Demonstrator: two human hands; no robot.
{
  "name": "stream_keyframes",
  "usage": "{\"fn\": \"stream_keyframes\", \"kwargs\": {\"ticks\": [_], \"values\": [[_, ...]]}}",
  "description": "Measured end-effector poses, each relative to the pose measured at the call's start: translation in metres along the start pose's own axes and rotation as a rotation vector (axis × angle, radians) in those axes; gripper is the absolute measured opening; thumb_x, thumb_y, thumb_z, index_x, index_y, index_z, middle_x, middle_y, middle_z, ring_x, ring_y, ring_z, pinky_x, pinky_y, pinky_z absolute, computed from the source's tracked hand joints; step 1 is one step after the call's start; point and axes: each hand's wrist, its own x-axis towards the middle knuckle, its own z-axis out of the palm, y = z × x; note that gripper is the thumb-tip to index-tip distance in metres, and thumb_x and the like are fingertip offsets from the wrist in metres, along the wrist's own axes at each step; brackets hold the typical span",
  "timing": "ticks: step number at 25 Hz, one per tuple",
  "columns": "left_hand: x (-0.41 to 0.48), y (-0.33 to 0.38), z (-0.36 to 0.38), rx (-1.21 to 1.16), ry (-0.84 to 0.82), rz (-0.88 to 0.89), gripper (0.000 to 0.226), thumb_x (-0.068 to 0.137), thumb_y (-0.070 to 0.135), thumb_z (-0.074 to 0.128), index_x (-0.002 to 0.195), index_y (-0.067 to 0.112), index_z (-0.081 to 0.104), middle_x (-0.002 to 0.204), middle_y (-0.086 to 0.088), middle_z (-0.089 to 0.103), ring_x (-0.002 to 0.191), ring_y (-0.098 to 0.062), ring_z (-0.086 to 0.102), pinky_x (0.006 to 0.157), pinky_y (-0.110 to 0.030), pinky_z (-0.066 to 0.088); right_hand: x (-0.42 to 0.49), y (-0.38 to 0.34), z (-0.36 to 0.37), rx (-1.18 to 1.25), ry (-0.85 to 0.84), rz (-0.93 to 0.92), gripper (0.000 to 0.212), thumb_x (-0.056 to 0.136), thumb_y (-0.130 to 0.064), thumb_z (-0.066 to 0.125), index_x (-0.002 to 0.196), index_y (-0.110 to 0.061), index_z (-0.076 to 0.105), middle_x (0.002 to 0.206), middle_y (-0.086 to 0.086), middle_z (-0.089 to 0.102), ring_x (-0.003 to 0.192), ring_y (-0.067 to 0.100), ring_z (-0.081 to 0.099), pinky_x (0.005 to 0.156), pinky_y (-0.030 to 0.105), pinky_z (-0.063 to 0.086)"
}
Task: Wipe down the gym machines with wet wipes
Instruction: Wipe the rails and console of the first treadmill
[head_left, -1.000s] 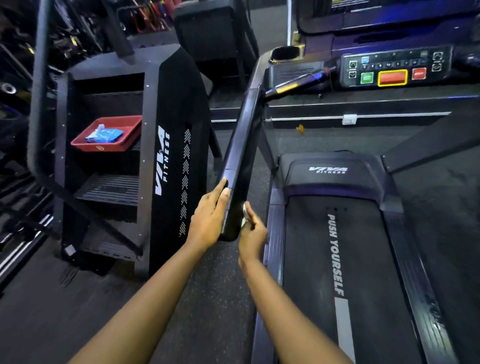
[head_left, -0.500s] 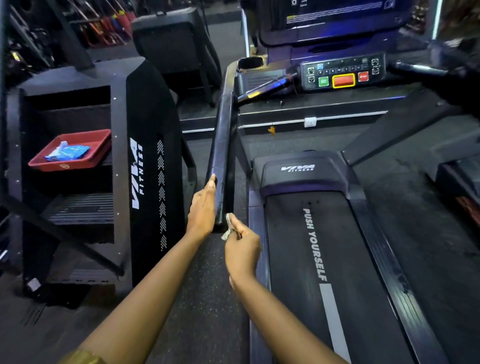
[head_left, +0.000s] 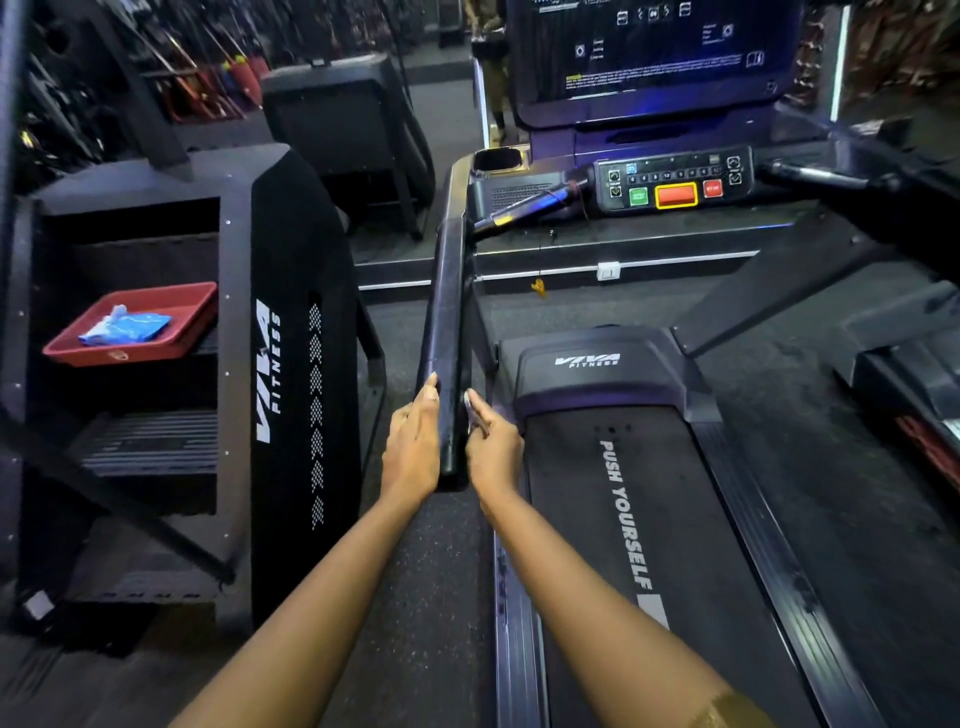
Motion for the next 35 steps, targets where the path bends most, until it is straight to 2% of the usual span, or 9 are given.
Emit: {"fn": "stream_keyframes", "kwargs": {"ticks": [3,7,9,13,19,25,29,32,35], "values": [[0.001,-0.002,0.001,-0.001,-0.003,0.033,0.046,0.100,0.050,0.021,0.142,0.041,0.038,0.138,-0.002,0.045,0.126,-0.020,0.044,0.097,-0.030,0.029,-0.035,0.003,-0.010,0.018,0.054,-0.225,0.041,0.084,0.012,0.049,0.114,-0.010,0.067,0.115,-0.002,0.066,0.108,-0.003,0.056,0.091,0.003,0.037],[0.007,-0.009,0.002,-0.090,-0.019,0.040,0.067,0.081,0.076,0.017,0.134,0.047,0.046,0.124,-0.020,0.056,0.115,-0.031,0.054,0.105,-0.047,0.036,-0.057,-0.006,-0.023,-0.076,0.024,-0.616,0.038,0.078,0.010,0.052,0.106,-0.008,0.070,0.107,0.000,0.070,0.104,0.004,0.061,0.095,0.016,0.044],[0.005,-0.007,0.001,-0.166,-0.023,0.016,0.072,0.081,0.078,0.019,0.134,0.041,0.050,0.131,-0.010,0.055,0.125,-0.026,0.049,0.110,-0.042,0.031,-0.032,-0.029,-0.019,-0.095,0.013,-0.575,0.030,0.083,0.002,0.051,0.103,-0.007,0.071,0.104,0.003,0.071,0.102,0.008,0.060,0.094,0.016,0.043],[-0.001,-0.003,-0.004,-0.279,-0.081,0.065,0.086,0.072,0.082,0.018,0.137,0.034,0.046,0.145,0.003,0.044,0.135,-0.011,0.036,0.107,-0.025,0.023,0.011,-0.045,-0.018,-0.513,-0.333,-0.487,0.038,0.087,0.006,0.042,0.112,-0.007,0.067,0.118,0.011,0.064,0.114,0.025,0.054,0.098,0.028,0.038],[0.000,-0.008,-0.002,-0.342,-0.116,0.046,0.070,0.086,0.076,0.023,0.140,0.035,0.040,0.150,-0.002,0.037,0.137,-0.018,0.035,0.117,-0.041,0.023,-0.050,-0.009,-0.035,-0.471,-0.158,-0.849,0.038,0.081,-0.015,0.040,0.099,-0.012,0.073,0.103,-0.001,0.071,0.090,0.016,0.065,0.082,0.025,0.053],[0.006,0.015,-0.004,-0.223,-0.005,-0.120,0.067,0.093,0.065,0.021,0.146,0.026,0.035,0.149,-0.005,0.039,0.135,-0.028,0.038,0.114,-0.042,0.025,-0.007,-0.038,-0.039,-0.187,-0.106,-0.594,0.036,0.076,0.003,0.048,0.098,-0.009,0.074,0.100,0.002,0.072,0.094,0.002,0.061,0.087,0.003,0.039],[-0.005,0.022,0.004,0.026,0.072,-0.116,0.061,0.096,0.060,0.016,0.148,0.031,0.030,0.151,-0.005,0.035,0.136,-0.030,0.035,0.110,-0.043,0.025,0.089,-0.061,0.003,-0.327,-0.180,-0.514,0.033,0.083,-0.002,0.047,0.101,-0.012,0.073,0.108,0.006,0.069,0.105,0.020,0.062,0.095,0.030,0.046],[-0.002,0.018,0.004,0.073,0.093,-0.115,0.061,0.095,0.061,0.016,0.147,0.032,0.031,0.150,-0.001,0.037,0.134,-0.028,0.037,0.108,-0.043,0.026,0.128,-0.057,0.023,-0.486,-0.333,-0.316,0.030,0.089,-0.017,0.045,0.104,-0.020,0.070,0.114,0.007,0.066,0.109,0.025,0.058,0.090,0.027,0.044],[-0.002,0.018,0.005,0.114,0.107,-0.099,0.061,0.095,0.060,0.016,0.147,0.033,0.031,0.150,0.000,0.037,0.133,-0.029,0.039,0.107,-0.042,0.027,0.114,-0.043,0.016,-0.657,-0.311,-0.585,0.031,0.087,-0.012,0.046,0.107,-0.015,0.069,0.108,0.009,0.066,0.098,0.028,0.058,0.083,0.028,0.047]]}}
